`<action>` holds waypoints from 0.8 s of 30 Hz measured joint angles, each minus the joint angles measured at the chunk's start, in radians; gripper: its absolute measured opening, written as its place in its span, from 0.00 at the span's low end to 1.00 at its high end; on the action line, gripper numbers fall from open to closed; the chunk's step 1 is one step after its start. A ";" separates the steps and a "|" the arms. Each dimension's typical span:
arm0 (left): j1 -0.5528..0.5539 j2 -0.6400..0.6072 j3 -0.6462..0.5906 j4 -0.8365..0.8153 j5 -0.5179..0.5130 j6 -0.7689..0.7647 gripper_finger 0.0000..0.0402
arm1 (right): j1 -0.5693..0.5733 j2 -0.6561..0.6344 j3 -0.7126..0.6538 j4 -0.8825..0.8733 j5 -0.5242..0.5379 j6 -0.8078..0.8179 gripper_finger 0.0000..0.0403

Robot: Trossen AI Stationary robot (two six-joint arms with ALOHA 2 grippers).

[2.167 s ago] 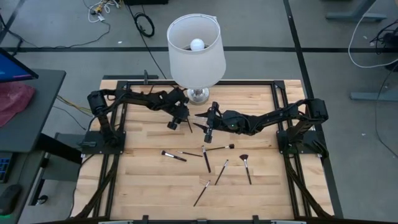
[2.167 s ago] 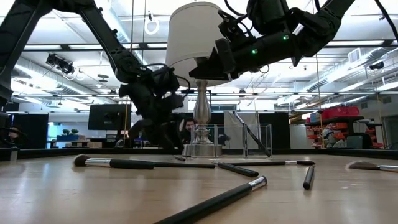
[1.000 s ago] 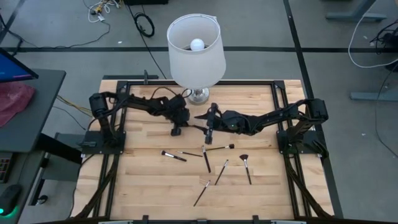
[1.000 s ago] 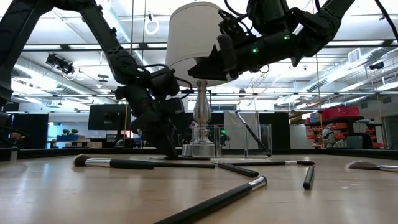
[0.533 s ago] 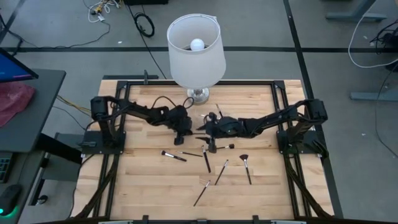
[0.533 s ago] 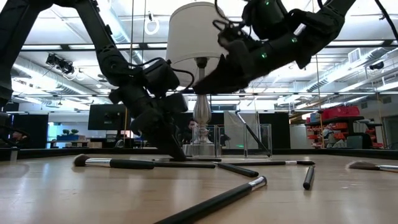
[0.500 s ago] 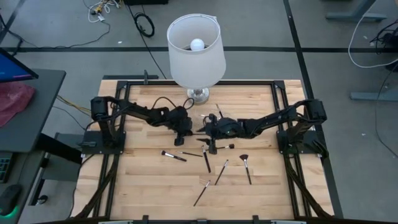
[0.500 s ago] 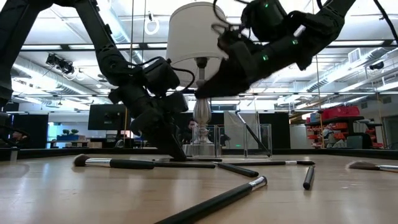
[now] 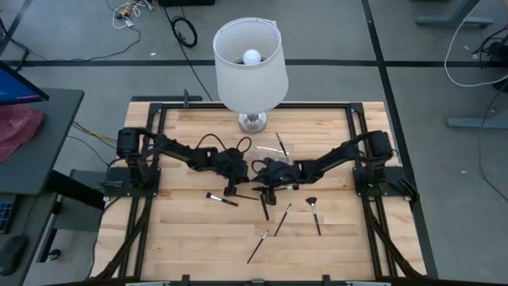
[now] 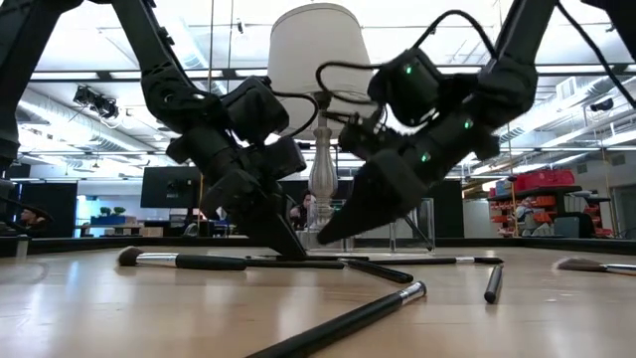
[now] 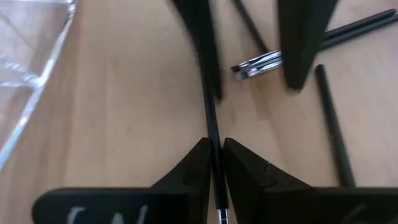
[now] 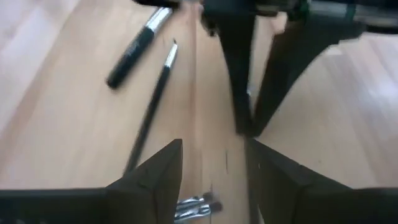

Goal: Put items in baskets/containers
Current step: Put the black eyeshadow brush into the transparent organizer

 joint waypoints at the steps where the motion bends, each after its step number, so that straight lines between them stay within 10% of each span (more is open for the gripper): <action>1: -0.003 0.001 -0.001 0.009 0.004 -0.001 0.13 | 0.000 0.015 0.000 0.018 0.000 0.012 0.45; 24: -0.040 0.002 -0.002 0.011 -0.048 -0.001 0.13 | -0.005 0.111 0.005 0.077 0.058 0.009 0.35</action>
